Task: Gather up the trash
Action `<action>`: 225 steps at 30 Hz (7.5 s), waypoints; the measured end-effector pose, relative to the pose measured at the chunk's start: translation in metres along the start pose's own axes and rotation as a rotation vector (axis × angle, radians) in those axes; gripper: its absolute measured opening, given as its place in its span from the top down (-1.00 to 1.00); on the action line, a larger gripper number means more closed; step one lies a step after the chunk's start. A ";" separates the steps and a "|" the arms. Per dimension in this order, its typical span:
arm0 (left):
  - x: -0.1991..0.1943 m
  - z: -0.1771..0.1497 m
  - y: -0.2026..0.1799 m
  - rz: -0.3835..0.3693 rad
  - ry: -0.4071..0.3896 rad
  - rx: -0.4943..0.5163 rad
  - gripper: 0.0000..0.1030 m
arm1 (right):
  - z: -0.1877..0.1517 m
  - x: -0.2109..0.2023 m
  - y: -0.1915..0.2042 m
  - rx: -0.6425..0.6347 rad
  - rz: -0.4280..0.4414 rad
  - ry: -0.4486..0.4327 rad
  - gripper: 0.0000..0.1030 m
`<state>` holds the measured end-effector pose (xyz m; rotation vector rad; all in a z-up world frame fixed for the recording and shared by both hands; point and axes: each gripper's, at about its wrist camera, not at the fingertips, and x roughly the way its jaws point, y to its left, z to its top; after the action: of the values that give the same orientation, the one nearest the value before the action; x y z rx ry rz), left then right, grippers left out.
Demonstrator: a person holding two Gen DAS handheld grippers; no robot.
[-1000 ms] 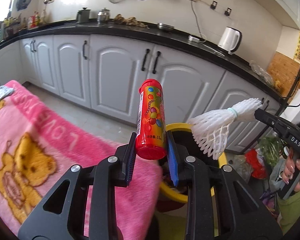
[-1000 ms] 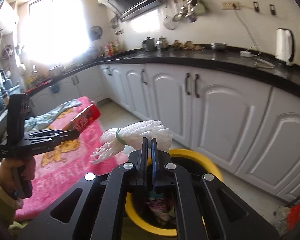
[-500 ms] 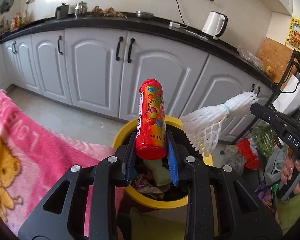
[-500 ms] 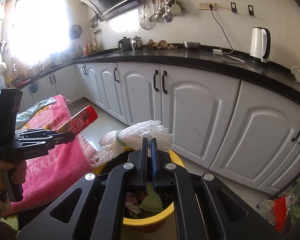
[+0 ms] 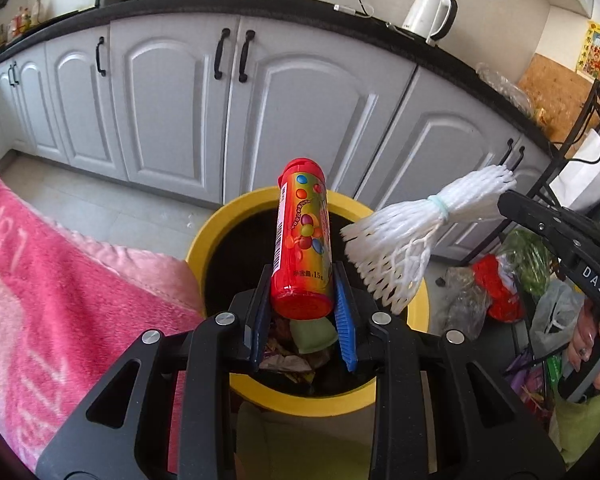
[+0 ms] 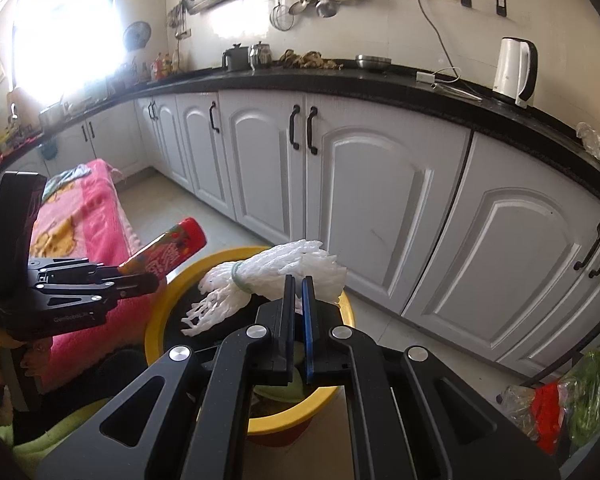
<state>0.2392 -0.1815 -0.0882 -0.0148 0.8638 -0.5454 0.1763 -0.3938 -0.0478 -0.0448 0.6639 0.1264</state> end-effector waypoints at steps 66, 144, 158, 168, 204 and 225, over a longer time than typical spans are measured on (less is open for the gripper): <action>-0.097 -0.006 0.022 0.130 -0.095 -0.067 -0.78 | -0.004 -0.048 0.043 0.094 0.098 -0.060 -0.87; -0.252 -0.132 -0.016 0.422 -0.567 -0.038 -0.79 | -0.090 -0.170 0.140 0.024 -0.068 -0.446 -0.88; -0.252 -0.132 -0.015 0.422 -0.568 -0.037 -0.79 | -0.090 -0.170 0.141 0.024 -0.068 -0.447 -0.88; -0.251 -0.132 -0.015 0.424 -0.567 -0.040 -0.79 | -0.092 -0.169 0.141 0.024 -0.070 -0.446 -0.88; -0.252 -0.132 -0.013 0.428 -0.564 -0.049 -0.79 | -0.090 -0.169 0.141 0.023 -0.071 -0.444 -0.88; -0.272 -0.145 0.040 0.482 -0.513 -0.217 -0.79 | -0.061 -0.155 0.159 -0.067 0.079 -0.365 -0.88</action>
<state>0.0097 0.0081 0.0025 -0.1348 0.3955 0.0156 -0.0028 -0.2568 -0.0009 -0.0582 0.2971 0.2271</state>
